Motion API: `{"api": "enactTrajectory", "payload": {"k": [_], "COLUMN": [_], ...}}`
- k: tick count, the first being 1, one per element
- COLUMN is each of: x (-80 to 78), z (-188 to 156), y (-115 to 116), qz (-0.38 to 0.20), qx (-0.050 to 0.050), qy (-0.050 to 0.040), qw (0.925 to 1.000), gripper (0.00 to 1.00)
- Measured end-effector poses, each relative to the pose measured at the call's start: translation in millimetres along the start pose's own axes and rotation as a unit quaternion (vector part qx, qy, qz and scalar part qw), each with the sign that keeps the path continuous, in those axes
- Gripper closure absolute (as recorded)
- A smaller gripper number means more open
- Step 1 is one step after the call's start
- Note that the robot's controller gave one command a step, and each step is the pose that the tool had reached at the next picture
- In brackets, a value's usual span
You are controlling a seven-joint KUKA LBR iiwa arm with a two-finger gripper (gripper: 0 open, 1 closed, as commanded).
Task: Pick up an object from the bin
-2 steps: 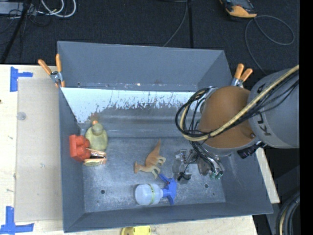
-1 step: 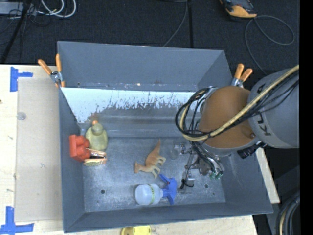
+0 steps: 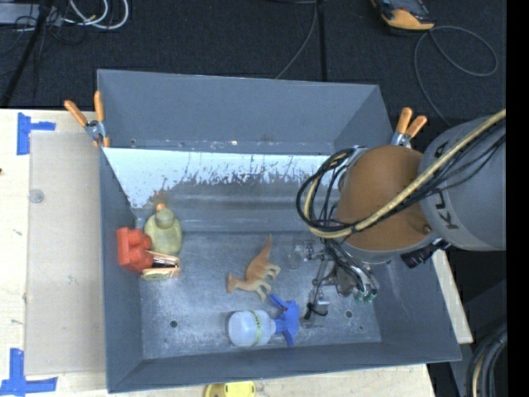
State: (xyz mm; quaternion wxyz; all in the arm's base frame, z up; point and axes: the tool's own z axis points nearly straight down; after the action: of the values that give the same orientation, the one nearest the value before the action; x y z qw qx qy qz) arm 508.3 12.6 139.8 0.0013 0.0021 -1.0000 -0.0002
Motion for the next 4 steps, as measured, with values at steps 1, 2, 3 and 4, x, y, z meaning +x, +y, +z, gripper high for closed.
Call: {"api": "enactTrajectory", "payload": {"k": [1, 2, 3, 4], "x": [-4.5, 0.0, 0.0, -6.7], "z": [13.3, 67.2, 67.2, -9.4], "y": [7.8, 55.3, 55.2, 59.9], "qz": [-0.014, -0.147, -0.146, -0.154], "qx": [0.001, 0.000, 0.000, 0.000], "qy": [-0.0027, -0.0032, -0.0032, -0.0028], "qw": [0.9999, 0.9892, 0.9892, 0.9881], "gripper": [0.00, 1.00, 1.00, 1.00]}}
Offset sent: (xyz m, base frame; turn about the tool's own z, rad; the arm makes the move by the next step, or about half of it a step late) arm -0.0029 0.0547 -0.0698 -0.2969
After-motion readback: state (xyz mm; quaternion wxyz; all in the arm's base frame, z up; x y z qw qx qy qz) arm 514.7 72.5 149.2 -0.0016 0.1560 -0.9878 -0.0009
